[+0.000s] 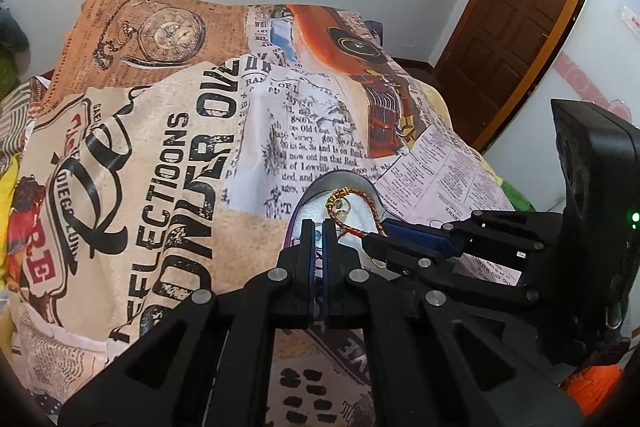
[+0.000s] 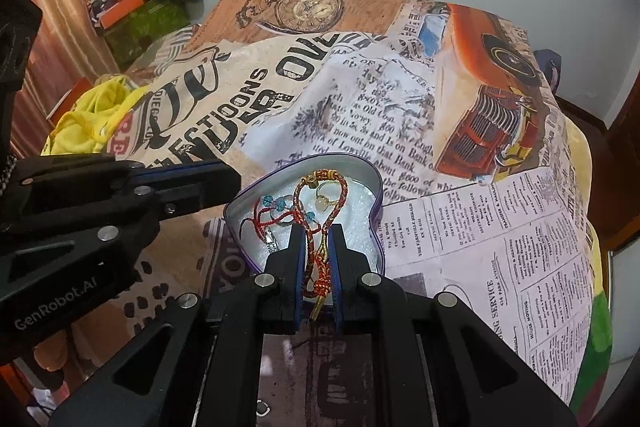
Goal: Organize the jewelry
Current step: 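Open the right tool over the tin foam while the left tool releases its bracelet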
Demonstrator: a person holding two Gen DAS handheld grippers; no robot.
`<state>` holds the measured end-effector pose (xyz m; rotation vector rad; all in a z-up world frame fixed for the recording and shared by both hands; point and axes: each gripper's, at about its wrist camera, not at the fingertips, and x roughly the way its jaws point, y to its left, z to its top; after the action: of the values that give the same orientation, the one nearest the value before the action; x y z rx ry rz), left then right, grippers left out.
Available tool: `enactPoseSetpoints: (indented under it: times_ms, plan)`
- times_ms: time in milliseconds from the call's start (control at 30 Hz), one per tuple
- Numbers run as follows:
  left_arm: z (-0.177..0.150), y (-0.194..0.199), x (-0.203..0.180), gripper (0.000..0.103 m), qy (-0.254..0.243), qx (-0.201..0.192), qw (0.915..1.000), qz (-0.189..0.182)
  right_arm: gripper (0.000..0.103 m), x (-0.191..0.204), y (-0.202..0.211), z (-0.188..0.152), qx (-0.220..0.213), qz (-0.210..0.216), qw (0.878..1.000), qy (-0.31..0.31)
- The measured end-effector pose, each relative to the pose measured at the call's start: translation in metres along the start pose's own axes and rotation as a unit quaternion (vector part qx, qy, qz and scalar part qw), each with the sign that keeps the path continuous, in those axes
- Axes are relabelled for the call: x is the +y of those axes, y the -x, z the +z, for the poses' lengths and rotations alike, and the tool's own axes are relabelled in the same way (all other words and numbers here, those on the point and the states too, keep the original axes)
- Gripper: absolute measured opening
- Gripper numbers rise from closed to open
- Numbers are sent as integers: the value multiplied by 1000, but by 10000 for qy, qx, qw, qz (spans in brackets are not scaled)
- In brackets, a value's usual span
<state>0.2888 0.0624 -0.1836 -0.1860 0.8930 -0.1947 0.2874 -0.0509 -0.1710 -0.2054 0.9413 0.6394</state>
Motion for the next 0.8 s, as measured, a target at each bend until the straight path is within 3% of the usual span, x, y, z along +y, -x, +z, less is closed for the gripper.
enactPoseSetpoints:
  times_ms: [367,567,800]
  plan:
    - [-7,28,-9,1,-200,-110,9995,233,14,7,15,0,63,-198,9998,55]
    - [-8,51,-17,2,-277,-234,9989,282,29,14,43,-1,-212,-396,9989,145]
    - [-15,80,-30,8,-384,-337,9982,328,29,18,71,-5,-392,-530,9978,121]
